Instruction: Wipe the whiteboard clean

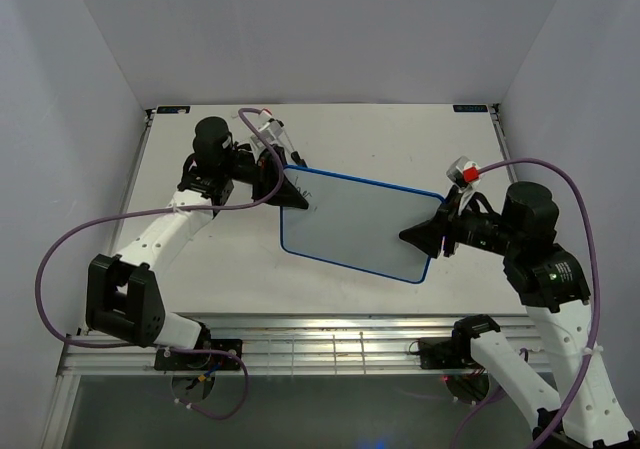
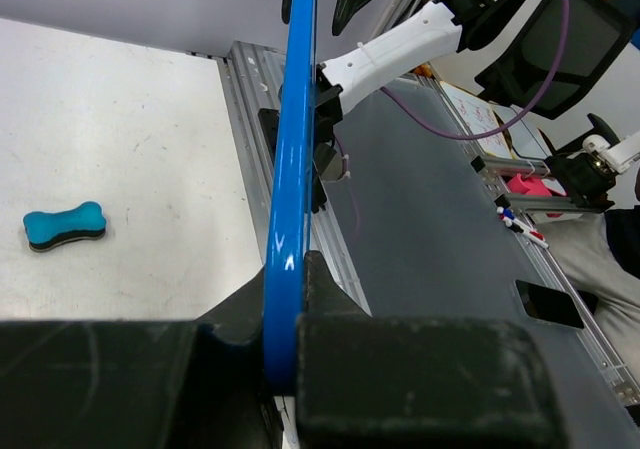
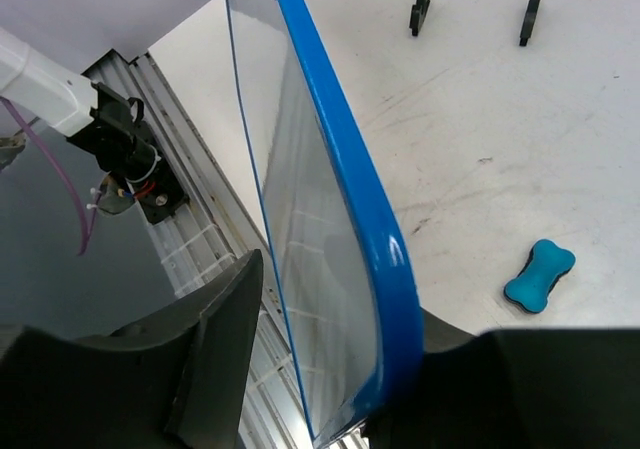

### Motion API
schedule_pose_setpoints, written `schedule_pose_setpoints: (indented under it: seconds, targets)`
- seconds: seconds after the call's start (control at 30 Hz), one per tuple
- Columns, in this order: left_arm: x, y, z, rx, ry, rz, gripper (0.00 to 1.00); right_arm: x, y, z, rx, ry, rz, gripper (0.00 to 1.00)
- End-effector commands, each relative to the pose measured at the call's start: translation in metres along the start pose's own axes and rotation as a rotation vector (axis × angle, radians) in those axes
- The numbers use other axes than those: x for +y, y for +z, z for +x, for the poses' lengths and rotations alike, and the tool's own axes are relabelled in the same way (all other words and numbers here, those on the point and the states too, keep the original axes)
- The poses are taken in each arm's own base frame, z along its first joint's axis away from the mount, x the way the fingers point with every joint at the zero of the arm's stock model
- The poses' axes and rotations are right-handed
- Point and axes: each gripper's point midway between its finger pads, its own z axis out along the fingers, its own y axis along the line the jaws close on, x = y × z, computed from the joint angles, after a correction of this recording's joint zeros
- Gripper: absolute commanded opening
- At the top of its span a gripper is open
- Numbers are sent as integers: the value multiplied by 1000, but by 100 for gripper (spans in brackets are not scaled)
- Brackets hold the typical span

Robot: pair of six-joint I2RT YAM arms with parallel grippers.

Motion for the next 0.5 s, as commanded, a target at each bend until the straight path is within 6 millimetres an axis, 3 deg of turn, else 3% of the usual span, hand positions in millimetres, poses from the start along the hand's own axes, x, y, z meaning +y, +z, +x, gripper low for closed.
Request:
schedule_pose_setpoints:
  seconds: [0.0,0.1,0.2,0.23,0.3,0.47]
  targets:
    - [-27,-10,-3,72,42,157,0,37,-11,-18,-37,-77,-162,43]
    - [-25,-5,-1,73,37,163,0,59,-16,-31,-69,-100,-275,37]
    - [-19,-4,0,67,30,152,0,69,-24,-43,-94,-133,-298,11]
    - [-13,-3,1,61,16,140,0,71,-25,-45,-100,-139,-296,8]
    - [-4,-3,-1,54,5,123,0,74,-29,-49,-111,-150,-291,8]
    - [44,-5,-3,5,-82,11,2,70,-35,-60,-154,-171,-204,8]
